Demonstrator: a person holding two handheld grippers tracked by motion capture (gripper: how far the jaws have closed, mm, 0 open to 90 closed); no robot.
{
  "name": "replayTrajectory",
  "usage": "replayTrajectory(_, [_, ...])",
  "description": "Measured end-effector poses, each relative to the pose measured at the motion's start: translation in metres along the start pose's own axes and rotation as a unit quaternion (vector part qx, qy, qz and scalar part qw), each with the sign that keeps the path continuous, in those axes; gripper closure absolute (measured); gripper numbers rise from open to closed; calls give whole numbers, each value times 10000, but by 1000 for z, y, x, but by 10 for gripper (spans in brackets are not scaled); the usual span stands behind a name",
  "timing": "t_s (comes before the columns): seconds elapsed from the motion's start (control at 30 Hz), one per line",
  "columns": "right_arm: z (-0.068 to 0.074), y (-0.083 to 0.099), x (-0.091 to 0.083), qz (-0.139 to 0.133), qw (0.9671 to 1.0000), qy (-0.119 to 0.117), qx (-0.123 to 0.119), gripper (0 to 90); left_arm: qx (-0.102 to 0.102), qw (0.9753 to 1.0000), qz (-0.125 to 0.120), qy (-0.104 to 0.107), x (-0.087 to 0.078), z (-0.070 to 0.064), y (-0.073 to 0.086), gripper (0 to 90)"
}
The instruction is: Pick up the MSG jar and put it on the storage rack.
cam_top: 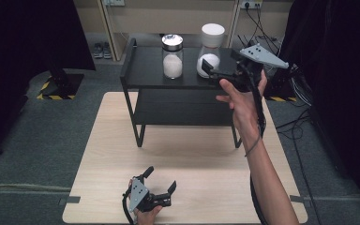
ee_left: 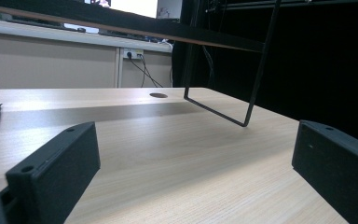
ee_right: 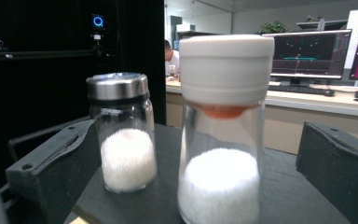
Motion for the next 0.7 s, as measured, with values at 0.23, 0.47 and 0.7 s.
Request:
replayTrajectory(0.23, [2,17,-20,-68,9999,-31,-75,4,10,10000,-6,2,0,0,0,2])
replayTrajectory(0.47, [0,40,-37,-37,9999,-156,-57,4,10,10000,-16,-2,0,0,0,2])
replayTrajectory(0.7, [1,57,-52,-61,9996,-282,17,4,6,10000,-26,5,-1,0,0,2])
Point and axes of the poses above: each handheld gripper's, and its own axes: x roughly forward along the jaws, y roughly out of its underside, z roughly to its left, the point moved 7 cm from there along x, roughly forward along the jaws, and after that the axes turned 3 degrees about -z, right-handed, at the moved point
